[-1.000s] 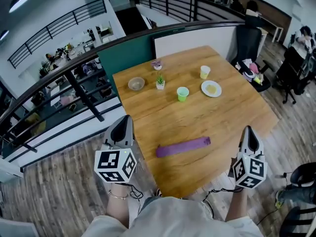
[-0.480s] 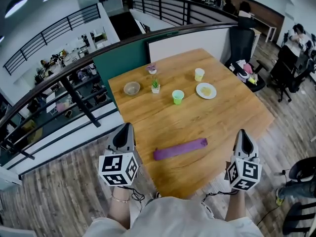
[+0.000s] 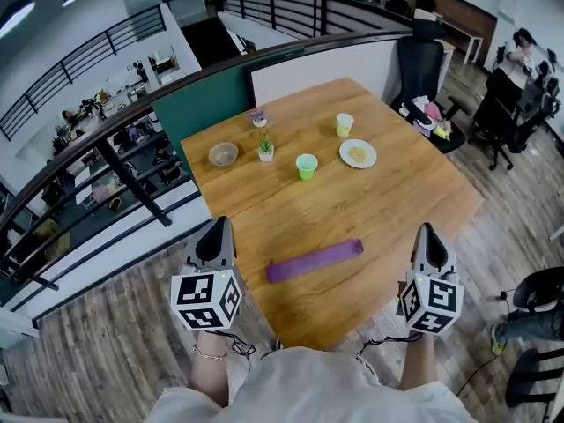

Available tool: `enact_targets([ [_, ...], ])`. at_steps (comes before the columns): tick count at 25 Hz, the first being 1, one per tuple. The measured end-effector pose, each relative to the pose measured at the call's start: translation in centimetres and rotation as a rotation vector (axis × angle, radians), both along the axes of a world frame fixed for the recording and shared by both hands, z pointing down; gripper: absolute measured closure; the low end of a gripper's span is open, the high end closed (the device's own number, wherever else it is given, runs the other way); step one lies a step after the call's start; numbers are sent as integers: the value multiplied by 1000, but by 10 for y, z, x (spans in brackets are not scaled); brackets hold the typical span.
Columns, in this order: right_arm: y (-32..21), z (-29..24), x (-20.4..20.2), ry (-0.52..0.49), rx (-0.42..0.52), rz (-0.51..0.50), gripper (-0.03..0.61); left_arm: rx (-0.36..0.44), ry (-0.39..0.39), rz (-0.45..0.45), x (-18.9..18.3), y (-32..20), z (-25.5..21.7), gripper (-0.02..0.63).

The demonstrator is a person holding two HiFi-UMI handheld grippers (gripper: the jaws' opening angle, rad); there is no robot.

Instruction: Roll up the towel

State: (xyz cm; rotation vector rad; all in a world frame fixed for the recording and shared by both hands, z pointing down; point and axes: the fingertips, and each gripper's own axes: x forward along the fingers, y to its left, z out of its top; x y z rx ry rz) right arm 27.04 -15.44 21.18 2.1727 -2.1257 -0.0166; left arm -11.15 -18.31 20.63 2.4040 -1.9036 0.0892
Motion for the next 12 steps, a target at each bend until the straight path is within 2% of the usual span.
enact_targets([
  [12,-1,5,5,-12,-13,20,580,-1,11,-6,3,-3,2,609],
])
